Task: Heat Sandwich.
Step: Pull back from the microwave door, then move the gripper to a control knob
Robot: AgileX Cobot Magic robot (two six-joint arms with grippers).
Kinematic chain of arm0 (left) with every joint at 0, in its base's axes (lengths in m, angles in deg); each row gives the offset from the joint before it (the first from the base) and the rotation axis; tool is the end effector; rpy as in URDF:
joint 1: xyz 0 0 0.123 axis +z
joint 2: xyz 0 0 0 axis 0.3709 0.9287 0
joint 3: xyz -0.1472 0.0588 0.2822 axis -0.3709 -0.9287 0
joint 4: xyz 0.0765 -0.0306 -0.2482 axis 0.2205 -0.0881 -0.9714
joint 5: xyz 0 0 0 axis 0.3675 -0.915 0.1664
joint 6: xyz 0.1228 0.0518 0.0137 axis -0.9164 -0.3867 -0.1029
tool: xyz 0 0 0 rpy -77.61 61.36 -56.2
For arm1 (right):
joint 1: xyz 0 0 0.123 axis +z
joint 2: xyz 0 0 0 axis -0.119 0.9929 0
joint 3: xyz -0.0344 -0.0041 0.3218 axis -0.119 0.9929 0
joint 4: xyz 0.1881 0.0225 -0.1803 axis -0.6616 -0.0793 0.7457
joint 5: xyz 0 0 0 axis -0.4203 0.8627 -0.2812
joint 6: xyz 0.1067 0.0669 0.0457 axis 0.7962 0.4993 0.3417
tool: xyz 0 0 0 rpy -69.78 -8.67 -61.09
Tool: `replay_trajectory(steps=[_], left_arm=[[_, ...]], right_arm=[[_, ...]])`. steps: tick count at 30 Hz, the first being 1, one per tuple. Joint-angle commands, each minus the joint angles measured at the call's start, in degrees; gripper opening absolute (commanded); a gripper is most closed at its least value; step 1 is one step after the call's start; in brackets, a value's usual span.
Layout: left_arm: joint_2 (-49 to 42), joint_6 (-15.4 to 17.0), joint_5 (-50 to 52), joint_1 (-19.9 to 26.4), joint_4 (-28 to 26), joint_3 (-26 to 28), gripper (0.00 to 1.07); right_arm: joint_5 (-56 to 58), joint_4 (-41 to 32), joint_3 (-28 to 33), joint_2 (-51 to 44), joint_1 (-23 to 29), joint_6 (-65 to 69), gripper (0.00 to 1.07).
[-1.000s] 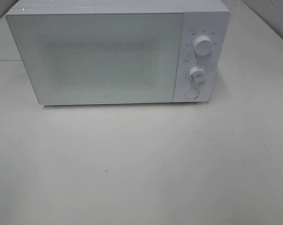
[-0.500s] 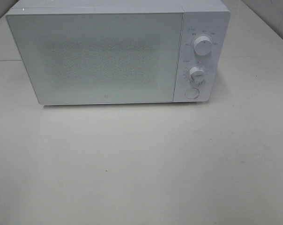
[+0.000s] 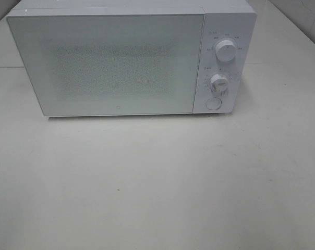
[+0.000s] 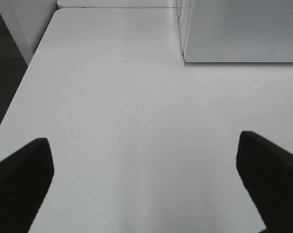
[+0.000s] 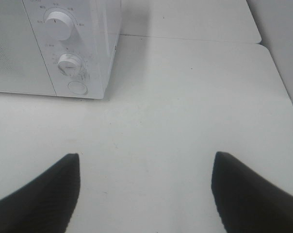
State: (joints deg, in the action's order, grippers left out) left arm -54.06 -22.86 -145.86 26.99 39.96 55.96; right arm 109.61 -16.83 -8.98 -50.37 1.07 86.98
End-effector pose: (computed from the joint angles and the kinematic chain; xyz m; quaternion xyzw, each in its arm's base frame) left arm 0.0045 -0.0088 0.2642 -0.0047 0.8474 0.0052 0.5309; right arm 0.1019 0.0024 0.3133 -0.0452 0.8480 -0.0063 0.5281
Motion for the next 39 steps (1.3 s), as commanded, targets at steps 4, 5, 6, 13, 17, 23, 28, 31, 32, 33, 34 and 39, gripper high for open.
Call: replay_trajectory(steps=[4,5,6,13,17,23,28,31,32,33,34,39], left_arm=[[-1.6,0.2,0.3,0.2,-0.5,-0.3,0.98],[-1.6,0.2,0.3,0.2,-0.5,-0.3,0.98],[-1.6,0.2,0.3,0.2,-0.5,-0.3,0.98],[-1.6,0.2,0.3,0.2,-0.5,-0.3,0.98],[-1.6,0.2,0.3,0.2,-0.5,-0.3,0.98],[-1.6,0.2,0.3,0.2,-0.5,-0.3,0.98],[-1.6,0.2,0.3,0.2,-0.5,-0.3,0.98],[-1.6,0.2,0.3,0.2,-0.5,-0.3,0.98],[-1.6,0.2,0.3,0.2,-0.5,-0.3,0.98],[-1.6,0.2,0.3,0.2,-0.5,-0.3,0.98],[-1.6,0.2,0.3,0.2,-0.5,-0.3,0.98],[-1.6,0.2,0.3,0.2,-0.5,-0.3,0.98]], right_arm=[[-5.3,0.3,-0.2,4.4,-0.3,0.6,0.72],[-7.6,0.1,0.0,6.1,-0.3,0.6,0.72],[-8.5,0.0,0.0,6.8,-0.3,0.6,0.72],[-14.7,0.0,0.0,11.3,-0.3,0.6,0.72],[-18.7,0.0,0.0,14.2,-0.3,0.6,0.72],[-23.7,0.0,0.0,18.9,-0.3,0.6,0.72],[-29.6,0.0,0.0,24.0,-0.3,0.6,0.72],[-31.9,0.0,0.0,26.2,-0.3,0.6,0.72],[-33.2,0.0,0.0,27.2,-0.3,0.6,0.72],[-35.2,0.0,0.0,29.3,-0.3,0.6,0.72],[-36.4,0.0,0.0,30.5,-0.3,0.6,0.72],[-42.2,0.0,0.0,35.6,-0.1,0.6,0.72]])
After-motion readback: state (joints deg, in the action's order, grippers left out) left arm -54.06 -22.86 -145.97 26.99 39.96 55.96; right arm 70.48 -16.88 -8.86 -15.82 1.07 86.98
